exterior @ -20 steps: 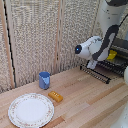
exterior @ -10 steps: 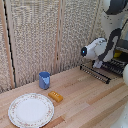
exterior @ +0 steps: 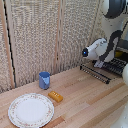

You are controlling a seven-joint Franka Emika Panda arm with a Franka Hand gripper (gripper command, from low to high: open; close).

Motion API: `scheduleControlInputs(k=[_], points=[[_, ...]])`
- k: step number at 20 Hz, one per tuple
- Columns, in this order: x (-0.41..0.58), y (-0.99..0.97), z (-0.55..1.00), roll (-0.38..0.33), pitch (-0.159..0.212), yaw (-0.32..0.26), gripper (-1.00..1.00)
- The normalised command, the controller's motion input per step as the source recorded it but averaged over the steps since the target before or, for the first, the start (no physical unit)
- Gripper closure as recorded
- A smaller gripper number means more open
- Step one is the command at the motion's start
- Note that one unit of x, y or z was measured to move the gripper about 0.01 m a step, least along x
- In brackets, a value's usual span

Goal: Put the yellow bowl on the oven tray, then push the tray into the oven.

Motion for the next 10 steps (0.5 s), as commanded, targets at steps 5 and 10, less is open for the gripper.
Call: scheduleControlInputs(k=[5,10], points=[[0.076,0.5,0.28,0.107,0.003,-0.032,-1.0],[0.25,0.1,0.83,0.099,0.033,-0.011,-1.0]])
